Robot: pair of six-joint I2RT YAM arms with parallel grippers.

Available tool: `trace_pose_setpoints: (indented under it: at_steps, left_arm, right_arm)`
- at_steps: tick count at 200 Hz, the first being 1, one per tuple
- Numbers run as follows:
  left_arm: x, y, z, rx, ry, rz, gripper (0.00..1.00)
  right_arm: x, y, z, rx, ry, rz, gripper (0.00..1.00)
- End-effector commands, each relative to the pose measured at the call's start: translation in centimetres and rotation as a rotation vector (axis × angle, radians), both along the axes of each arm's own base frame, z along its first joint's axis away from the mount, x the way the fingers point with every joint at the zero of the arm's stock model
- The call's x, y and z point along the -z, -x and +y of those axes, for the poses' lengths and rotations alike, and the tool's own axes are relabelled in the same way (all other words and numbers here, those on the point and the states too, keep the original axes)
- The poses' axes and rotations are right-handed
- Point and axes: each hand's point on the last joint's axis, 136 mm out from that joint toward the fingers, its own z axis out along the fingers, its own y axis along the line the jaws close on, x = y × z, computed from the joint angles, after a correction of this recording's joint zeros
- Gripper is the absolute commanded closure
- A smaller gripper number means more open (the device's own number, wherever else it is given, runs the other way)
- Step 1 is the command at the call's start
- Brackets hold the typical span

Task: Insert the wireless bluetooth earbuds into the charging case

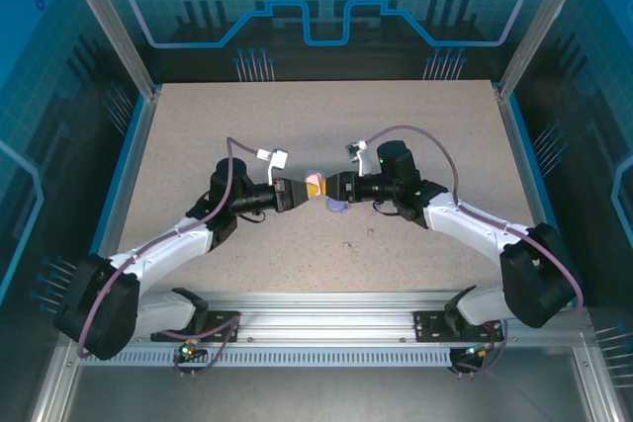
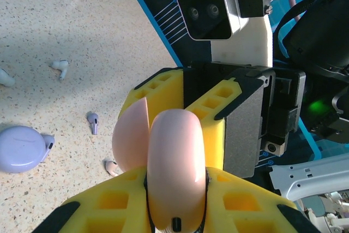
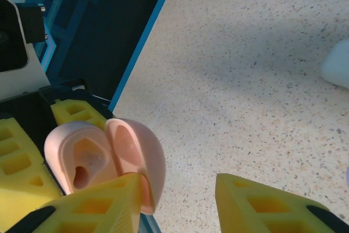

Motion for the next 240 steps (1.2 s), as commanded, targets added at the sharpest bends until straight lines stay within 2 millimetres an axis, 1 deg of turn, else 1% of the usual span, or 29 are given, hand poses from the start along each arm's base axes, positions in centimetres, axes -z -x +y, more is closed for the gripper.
trace_pose_setpoints:
  at_steps: [1,44,83,92,104,110,112,114,139,146,150,152,154,161,165,169,172,176,182,197,202,225,240]
  left_arm:
    - [-2.7,0.3,-0.3,0.027,0.037,-0.086,1.00]
    - [-2.8,0.3,-0.4,0.031,0.048,-0.087,1.00]
    - [-2.7,0.4,-0.4,0.033,0.050,-0.079,1.00]
    - [-2.6,0.4,-0.4,0.031,0.049,-0.077,1.00]
    - [-2.6,0.4,-0.4,0.029,0.049,-0.075,1.00]
    - [-2.6,0.4,-0.4,0.030,0.049,-0.074,1.00]
    - [-2.5,0.4,-0.4,0.029,0.049,-0.073,1.00]
    - [-2.5,0.4,-0.4,0.028,0.050,-0.072,1.00]
    - [-2.4,0.2,-0.2,0.010,0.045,-0.062,1.00]
    - [-2.3,0.0,-0.1,-0.003,0.040,-0.059,0.91]
    - [-2.3,-0.2,0.0,-0.015,0.035,-0.059,0.84]
    - [-2.2,-0.2,0.0,-0.021,0.033,-0.057,0.78]
    - [-2.3,-0.3,0.1,-0.026,0.032,-0.059,0.74]
    - [-2.3,-0.6,0.2,-0.045,0.021,-0.060,0.66]
    - [-2.4,-0.8,0.4,-0.058,0.014,-0.061,0.60]
    - [-2.4,-0.9,0.5,-0.067,0.004,-0.058,0.49]
    - [-2.5,-1.0,0.5,-0.074,-0.001,-0.061,0.44]
    - [-2.7,-1.1,0.6,-0.081,-0.008,-0.067,0.35]
    - [-2.9,-1.2,0.8,-0.090,-0.021,-0.072,0.25]
    - [-3.7,-1.5,1.2,-0.106,-0.062,-0.091,0.04]
    - [-4.1,-1.7,1.3,-0.106,-0.073,-0.100,0.01]
    - [-5.6,-2.3,1.7,-0.082,-0.120,-0.115,0.01]
    - [-6.1,-2.8,1.7,-0.039,-0.162,-0.114,0.01]
  right_arm:
    - [-1.2,0.6,1.2,-0.062,-0.042,-0.031,0.61]
    - [-0.7,0.6,1.6,-0.087,-0.047,-0.022,0.68]
    - [-1.4,0.2,2.0,-0.095,-0.059,-0.034,0.84]
    - [-1.8,0.2,2.0,-0.098,-0.064,-0.040,0.91]
    - [-1.6,0.3,2.0,-0.099,-0.057,-0.034,1.00]
    - [-1.6,0.4,1.9,-0.101,-0.054,-0.032,1.00]
    - [-2.5,0.1,2.1,-0.101,-0.064,-0.051,1.00]
    - [-2.8,0.1,2.2,-0.102,-0.067,-0.057,1.00]
    - [-3.4,0.0,1.8,-0.083,-0.051,-0.068,1.00]
    - [-3.4,-0.2,1.6,-0.068,-0.035,-0.068,1.00]
    - [-3.3,-0.3,1.4,-0.061,-0.023,-0.067,1.00]
    - [-3.3,-0.3,1.4,-0.058,-0.015,-0.066,1.00]
    - [-3.2,-0.3,1.3,-0.055,-0.008,-0.066,1.00]
    - [-2.9,-0.6,0.9,-0.034,0.026,-0.063,1.00]
    - [-2.7,-0.7,0.6,-0.021,0.047,-0.059,1.00]
    - [-2.5,-1.0,0.3,-0.008,0.069,-0.058,1.00]
    - [-2.5,-1.1,0.1,-0.002,0.083,-0.057,1.00]
    - [-2.4,-1.3,-0.2,0.009,0.101,-0.058,1.00]
    - [-2.0,-1.6,-0.8,0.024,0.135,-0.051,1.00]
    - [-1.9,-2.2,-1.9,0.034,0.206,-0.064,1.00]
    - [-1.9,-2.3,-2.3,0.030,0.228,-0.072,1.00]
    - [-2.1,-3.3,-3.7,-0.013,0.345,-0.119,1.00]
    - [-2.2,-4.2,-4.5,-0.054,0.430,-0.161,1.00]
